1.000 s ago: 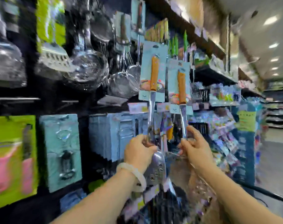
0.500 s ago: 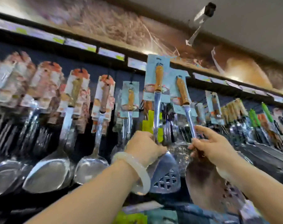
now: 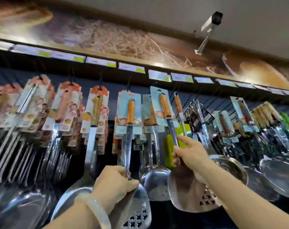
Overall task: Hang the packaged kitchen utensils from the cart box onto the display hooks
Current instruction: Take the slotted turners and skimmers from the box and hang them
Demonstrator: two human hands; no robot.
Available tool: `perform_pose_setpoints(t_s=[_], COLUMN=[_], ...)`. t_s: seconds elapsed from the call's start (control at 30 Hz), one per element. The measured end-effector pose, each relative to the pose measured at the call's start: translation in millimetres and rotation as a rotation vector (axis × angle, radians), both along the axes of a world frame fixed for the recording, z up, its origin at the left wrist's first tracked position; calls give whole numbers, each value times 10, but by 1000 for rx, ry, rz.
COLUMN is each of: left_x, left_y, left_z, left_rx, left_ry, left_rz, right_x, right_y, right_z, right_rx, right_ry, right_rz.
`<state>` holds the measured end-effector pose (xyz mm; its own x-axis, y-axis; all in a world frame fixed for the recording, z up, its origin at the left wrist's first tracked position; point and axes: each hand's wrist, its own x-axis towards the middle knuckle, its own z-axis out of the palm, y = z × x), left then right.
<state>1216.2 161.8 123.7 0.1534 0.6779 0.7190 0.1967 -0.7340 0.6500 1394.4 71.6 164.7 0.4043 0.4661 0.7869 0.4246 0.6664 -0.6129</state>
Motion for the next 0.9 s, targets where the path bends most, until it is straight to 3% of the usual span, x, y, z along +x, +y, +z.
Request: perform_pose_setpoints(t_s=[0.3,0.9], left_x=[-65,300], left_y=[102,131], left_z=[165,274], left_rx=[16,30], left_ry=[-17,-69], left_rz=[61,25], right_x=[-79,248], right_y=[231,677], right_z=[434,341], right_rx=[54,-73], right_ry=[-50,-110], right_rz=[-48,-29])
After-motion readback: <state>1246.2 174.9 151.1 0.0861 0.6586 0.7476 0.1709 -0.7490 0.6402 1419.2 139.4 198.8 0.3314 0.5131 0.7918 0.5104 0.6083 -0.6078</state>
